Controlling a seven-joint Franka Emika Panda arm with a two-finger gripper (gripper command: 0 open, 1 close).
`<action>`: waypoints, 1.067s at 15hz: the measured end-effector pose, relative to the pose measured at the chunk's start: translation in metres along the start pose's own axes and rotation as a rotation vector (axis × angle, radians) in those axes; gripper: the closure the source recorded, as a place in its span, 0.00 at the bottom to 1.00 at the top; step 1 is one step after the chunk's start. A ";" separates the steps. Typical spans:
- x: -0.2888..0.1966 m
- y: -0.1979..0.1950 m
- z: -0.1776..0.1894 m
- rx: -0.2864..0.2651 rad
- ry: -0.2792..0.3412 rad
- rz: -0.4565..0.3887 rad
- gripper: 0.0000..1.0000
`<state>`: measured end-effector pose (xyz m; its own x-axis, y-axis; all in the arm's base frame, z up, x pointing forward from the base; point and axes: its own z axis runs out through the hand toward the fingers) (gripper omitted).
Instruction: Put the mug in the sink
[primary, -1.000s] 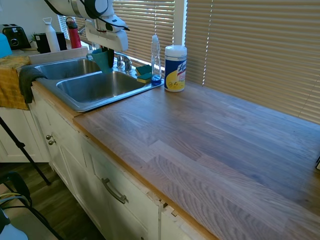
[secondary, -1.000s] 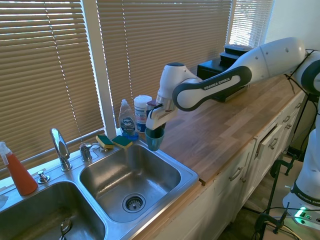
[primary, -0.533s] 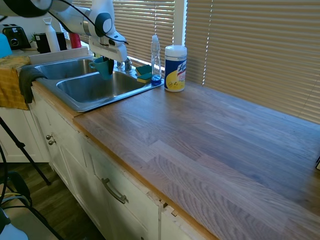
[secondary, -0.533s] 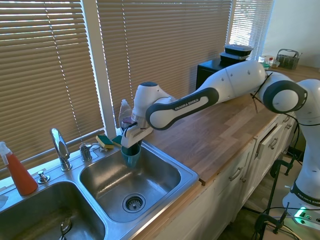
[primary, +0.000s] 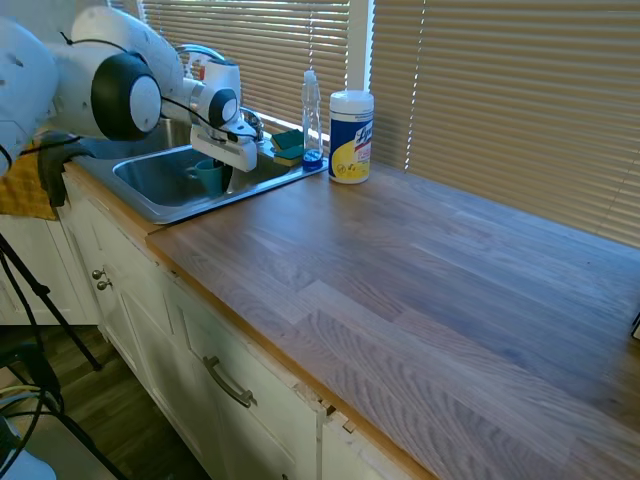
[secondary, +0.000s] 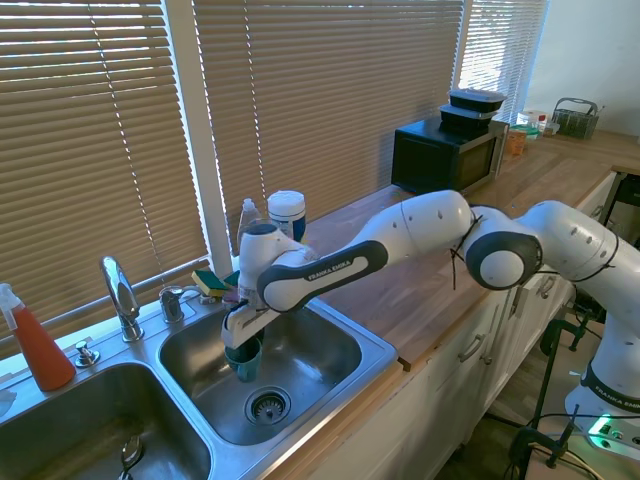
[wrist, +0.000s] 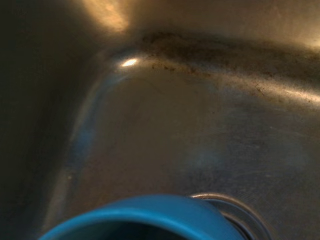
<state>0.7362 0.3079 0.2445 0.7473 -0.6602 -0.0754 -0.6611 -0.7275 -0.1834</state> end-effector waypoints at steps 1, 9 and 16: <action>0.008 0.003 0.014 -0.012 -0.009 0.011 1.00; 0.032 0.012 0.066 -0.040 -0.059 0.045 0.00; 0.041 0.015 0.062 -0.034 -0.069 0.047 0.00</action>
<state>0.7611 0.2813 0.1777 0.7176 -0.6799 -0.1508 -0.6964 -0.7030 -0.1444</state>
